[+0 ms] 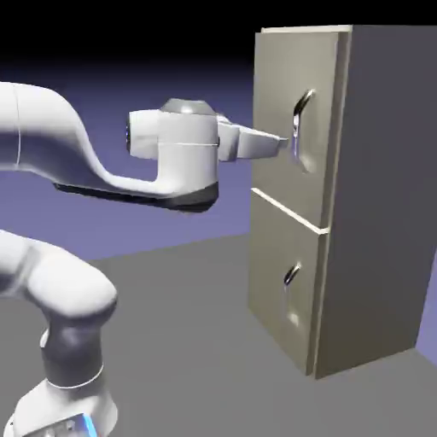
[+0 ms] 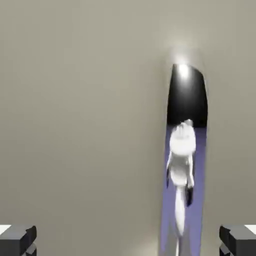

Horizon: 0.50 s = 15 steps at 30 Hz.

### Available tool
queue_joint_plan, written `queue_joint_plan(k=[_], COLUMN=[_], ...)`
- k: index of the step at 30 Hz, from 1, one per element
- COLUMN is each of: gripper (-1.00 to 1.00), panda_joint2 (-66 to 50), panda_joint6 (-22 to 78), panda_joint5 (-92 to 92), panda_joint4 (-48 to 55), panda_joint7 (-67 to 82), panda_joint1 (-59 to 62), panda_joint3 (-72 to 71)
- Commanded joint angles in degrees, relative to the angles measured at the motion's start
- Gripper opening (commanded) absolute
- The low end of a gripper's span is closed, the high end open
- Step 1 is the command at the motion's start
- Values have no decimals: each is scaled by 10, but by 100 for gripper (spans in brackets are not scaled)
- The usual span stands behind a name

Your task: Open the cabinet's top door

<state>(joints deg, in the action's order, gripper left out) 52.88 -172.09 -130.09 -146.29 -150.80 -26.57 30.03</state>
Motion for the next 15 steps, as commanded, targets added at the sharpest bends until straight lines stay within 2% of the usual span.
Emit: queue_joint_plan(k=[1, 8, 13, 14, 15], gripper=[0, 0, 0, -100, -100], panda_joint2=[4, 24, -42, -42, -42], panda_joint6=[0, 2, 41, 41, 41], panda_joint5=[-25, -152, -189, -189, -189], panda_joint4=[3, 17, 79, 79, 79], panda_joint7=[-21, -127, -152, -152, -152], panda_joint1=[-5, -30, -125, -125, -125], panda_joint3=[6, 35, 92, 92, 92])
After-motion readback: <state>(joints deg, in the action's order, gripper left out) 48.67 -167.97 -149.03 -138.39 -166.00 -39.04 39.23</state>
